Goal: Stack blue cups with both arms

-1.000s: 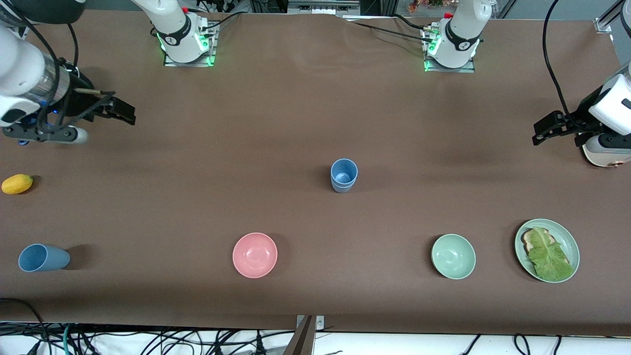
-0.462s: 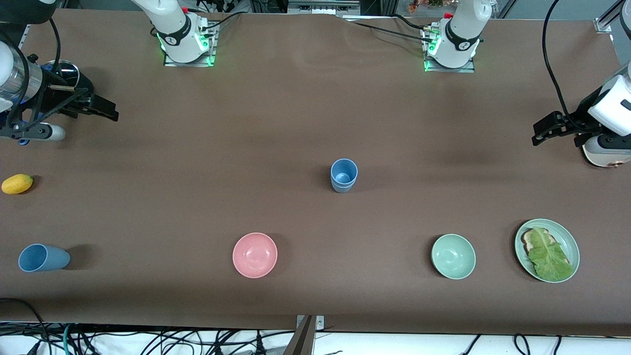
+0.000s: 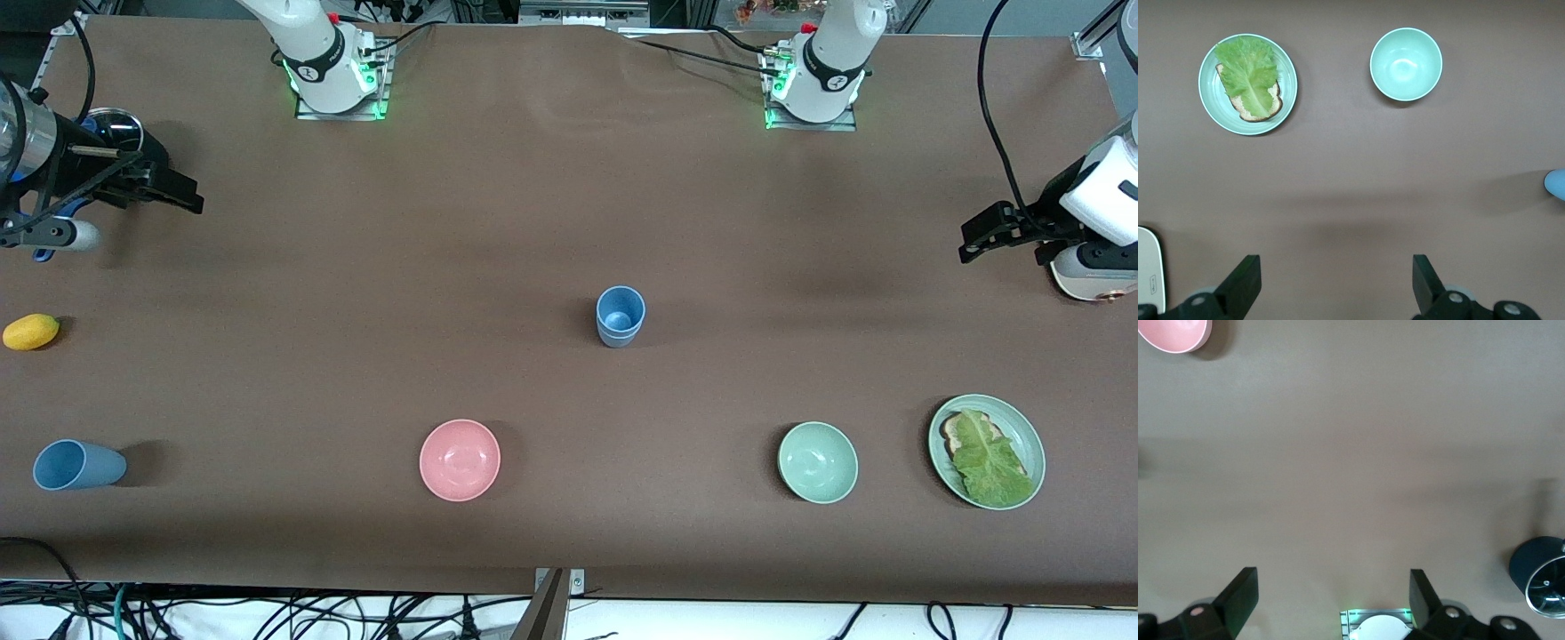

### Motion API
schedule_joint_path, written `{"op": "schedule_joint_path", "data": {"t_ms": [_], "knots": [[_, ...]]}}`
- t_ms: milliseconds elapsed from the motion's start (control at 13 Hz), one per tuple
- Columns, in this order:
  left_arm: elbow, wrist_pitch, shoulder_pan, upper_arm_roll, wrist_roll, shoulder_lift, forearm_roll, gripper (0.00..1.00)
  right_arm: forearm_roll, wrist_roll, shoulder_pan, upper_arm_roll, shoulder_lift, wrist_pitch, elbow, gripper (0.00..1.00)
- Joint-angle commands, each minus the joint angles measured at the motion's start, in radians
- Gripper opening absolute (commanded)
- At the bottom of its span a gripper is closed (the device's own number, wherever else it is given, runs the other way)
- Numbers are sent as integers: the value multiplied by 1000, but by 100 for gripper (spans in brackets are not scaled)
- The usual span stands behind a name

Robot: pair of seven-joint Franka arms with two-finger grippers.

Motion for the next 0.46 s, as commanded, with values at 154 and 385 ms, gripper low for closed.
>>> {"op": "schedule_joint_path", "data": {"t_ms": [154,385], "knots": [[10,0,-5,4,7,2,-15,100,5,-8,-8,7,-9,51,-41,100],[11,0,-5,4,7,3,-14,100,3,-6,-8,12,-81,130,-166,100]]}}
